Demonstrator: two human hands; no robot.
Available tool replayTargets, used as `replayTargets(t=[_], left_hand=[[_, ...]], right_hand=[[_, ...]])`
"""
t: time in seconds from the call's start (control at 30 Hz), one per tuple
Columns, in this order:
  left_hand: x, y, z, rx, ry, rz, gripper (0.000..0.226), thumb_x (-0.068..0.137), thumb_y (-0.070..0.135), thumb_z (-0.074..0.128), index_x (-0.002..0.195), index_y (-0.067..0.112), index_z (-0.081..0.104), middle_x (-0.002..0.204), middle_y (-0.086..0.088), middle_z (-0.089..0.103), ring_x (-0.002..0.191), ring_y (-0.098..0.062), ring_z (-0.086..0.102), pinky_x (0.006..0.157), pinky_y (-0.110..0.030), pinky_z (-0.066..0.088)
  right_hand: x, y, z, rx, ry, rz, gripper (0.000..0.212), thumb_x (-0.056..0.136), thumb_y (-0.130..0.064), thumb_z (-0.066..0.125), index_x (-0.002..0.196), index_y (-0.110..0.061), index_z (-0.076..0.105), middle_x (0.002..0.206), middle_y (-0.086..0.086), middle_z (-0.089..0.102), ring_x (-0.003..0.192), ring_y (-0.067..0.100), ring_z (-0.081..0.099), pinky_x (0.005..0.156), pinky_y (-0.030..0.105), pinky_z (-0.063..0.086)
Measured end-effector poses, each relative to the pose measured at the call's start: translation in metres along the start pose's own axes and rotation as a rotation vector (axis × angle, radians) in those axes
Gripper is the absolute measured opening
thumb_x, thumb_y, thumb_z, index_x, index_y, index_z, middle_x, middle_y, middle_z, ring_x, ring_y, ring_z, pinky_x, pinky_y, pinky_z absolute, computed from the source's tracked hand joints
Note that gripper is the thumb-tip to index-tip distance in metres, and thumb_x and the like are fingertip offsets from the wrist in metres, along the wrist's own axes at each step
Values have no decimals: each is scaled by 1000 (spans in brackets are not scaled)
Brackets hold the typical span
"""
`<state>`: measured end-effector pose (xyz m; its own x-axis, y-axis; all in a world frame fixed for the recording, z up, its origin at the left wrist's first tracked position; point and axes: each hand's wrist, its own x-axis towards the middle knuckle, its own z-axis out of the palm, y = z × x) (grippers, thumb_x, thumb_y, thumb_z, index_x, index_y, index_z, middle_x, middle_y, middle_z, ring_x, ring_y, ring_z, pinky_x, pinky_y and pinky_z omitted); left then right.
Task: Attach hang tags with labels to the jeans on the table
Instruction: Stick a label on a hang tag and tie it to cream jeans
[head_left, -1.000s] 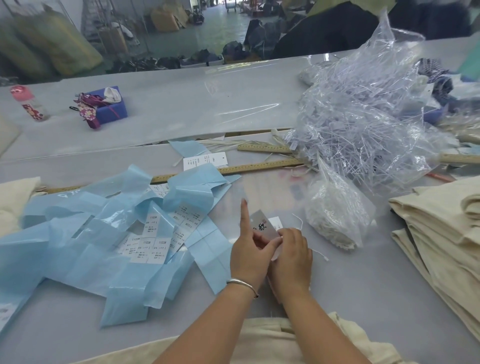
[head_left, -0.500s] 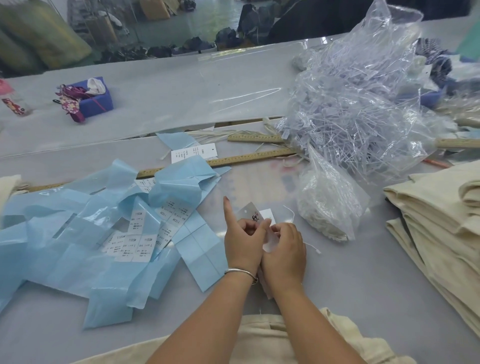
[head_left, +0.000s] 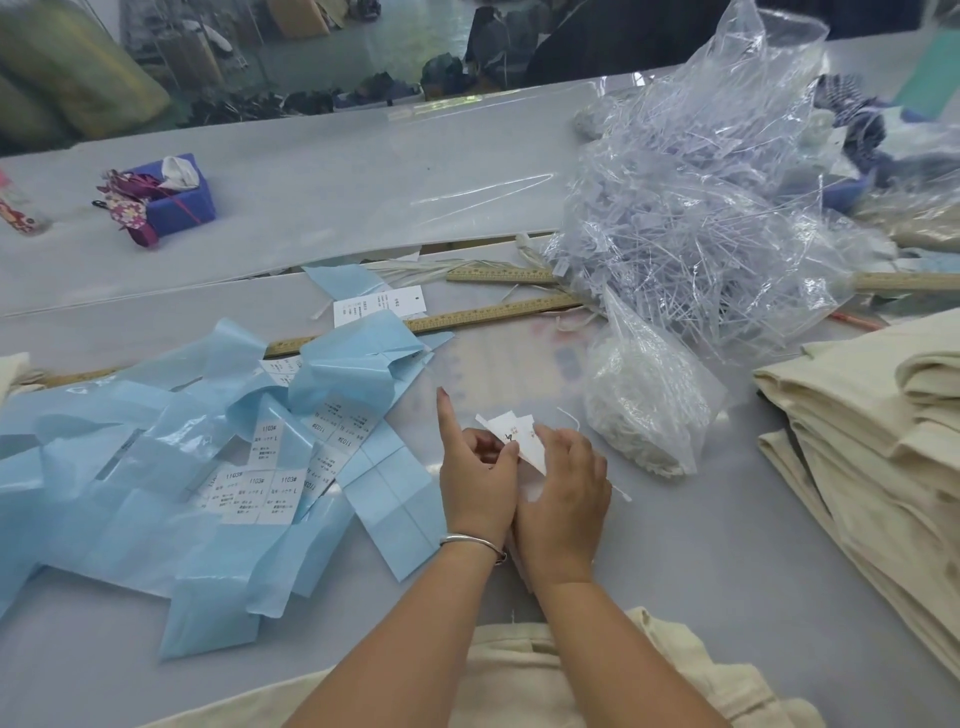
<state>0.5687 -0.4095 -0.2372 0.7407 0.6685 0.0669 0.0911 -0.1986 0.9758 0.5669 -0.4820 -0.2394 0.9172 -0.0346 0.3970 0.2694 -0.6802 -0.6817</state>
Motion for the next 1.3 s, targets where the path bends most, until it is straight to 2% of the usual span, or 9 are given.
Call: replayTargets(t=[0.23, 0.43, 0.57, 0.63, 0.73, 0.87, 0.97, 1.13, 1.3], left_hand=[[-1, 36, -18, -17, 37, 104, 91, 85, 9, 66, 153, 34, 11, 69, 2, 61, 67, -9, 61, 69, -24, 51], [-27, 61, -67, -61, 68, 227, 106, 75, 31, 81, 153, 29, 8, 107, 7, 57, 100, -6, 58, 79, -19, 50], [-46, 85, -102, -41, 60, 253, 107, 71, 41, 75, 148, 42, 1, 128, 7, 59, 117, -1, 54, 93, -24, 45], [-57, 96, -115, -50, 36, 260, 105, 76, 30, 77, 144, 48, 0, 113, 8, 68, 104, -2, 62, 89, -20, 47], [-79, 105, -131, -80, 11, 245, 107, 82, 5, 73, 151, 39, -1, 80, 4, 72, 74, -11, 68, 71, -18, 52], [-126, 108, -148, -187, -2, 169, 103, 84, -2, 69, 147, 45, 1, 69, -7, 66, 65, -18, 62, 68, -32, 55], [-165, 99, -160, -174, -29, 125, 103, 83, -2, 70, 146, 47, 5, 63, -2, 60, 59, -12, 56, 65, -27, 51], [-212, 93, -182, -227, -74, 34, 100, 70, 23, 76, 144, 48, 14, 55, 6, 46, 55, -11, 43, 63, -28, 43], [-231, 102, -196, -329, -84, -81, 98, 81, 1, 74, 151, 33, 15, 58, 1, 51, 59, -14, 46, 68, -31, 43]], right_hand=[[16, -12, -15, -27, 94, -97, 13, 71, -6, 80, 76, -16, 73, 74, -3, 69, 72, 28, 59, 71, 35, 33], [40, -38, -48, 828, -25, 397, 24, 81, -7, 74, 67, -27, 73, 69, -8, 68, 64, 11, 56, 67, 27, 49], [36, -65, -81, 1135, -206, 406, 26, 77, 4, 73, 68, -21, 75, 70, -2, 72, 66, 9, 64, 66, 19, 53], [23, -77, -99, 1143, -339, 334, 24, 76, 5, 73, 83, -18, 74, 73, 8, 73, 67, 15, 67, 65, 23, 54], [-6, -88, -123, 1094, -480, 247, 52, 83, 1, 69, 124, -30, 63, 73, 18, 69, 67, 19, 64, 66, 31, 57], [-51, -96, -158, 1115, -579, 207, 44, 85, 8, 62, 110, -28, 74, 78, -5, 70, 75, 14, 65, 72, 25, 55], [-82, -92, -181, 1065, -732, 271, 43, 81, 13, 63, 111, -17, 72, 107, 3, 74, 97, 17, 70, 78, 28, 57], [-119, -79, -209, 1060, -822, 420, 54, 73, 20, 65, 120, -7, 63, 108, 13, 72, 98, 23, 69, 78, 31, 56], [-145, -78, -226, 1104, -812, 473, 71, 63, 27, 65, 126, -4, 57, 106, 15, 72, 97, 25, 67, 81, 34, 54]])
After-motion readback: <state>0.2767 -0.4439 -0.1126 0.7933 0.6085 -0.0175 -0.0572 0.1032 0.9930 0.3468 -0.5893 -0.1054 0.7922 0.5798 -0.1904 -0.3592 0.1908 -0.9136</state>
